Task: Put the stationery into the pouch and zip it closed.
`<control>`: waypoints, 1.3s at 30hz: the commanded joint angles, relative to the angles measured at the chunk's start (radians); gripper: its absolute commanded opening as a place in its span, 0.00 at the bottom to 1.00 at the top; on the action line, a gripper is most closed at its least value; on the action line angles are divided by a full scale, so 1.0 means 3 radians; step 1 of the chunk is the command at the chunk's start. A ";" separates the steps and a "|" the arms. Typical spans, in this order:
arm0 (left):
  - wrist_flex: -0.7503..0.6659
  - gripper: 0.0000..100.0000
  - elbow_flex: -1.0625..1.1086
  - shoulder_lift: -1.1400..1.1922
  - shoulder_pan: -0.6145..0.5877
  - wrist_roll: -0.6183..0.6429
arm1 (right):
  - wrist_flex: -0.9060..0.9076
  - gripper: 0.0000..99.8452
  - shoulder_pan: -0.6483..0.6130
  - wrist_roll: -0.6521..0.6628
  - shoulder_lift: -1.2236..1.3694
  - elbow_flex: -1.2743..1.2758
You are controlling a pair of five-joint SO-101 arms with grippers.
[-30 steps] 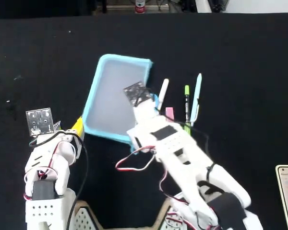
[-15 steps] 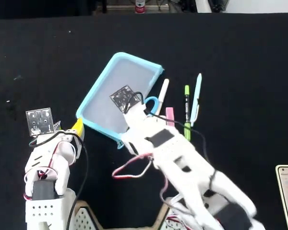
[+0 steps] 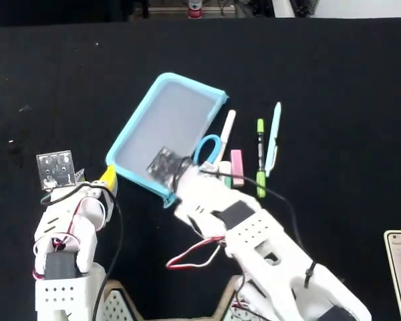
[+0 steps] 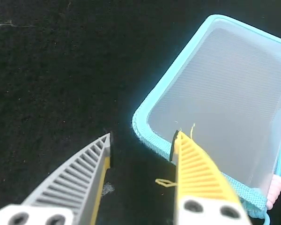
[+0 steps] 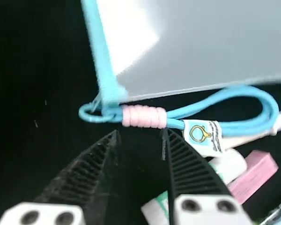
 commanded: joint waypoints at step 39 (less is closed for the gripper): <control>-0.0384 0.22 -0.0038 -0.0031 -0.1077 0.0660 | 0.0829 0.14 -0.0036 0.2465 0.1839 -0.1752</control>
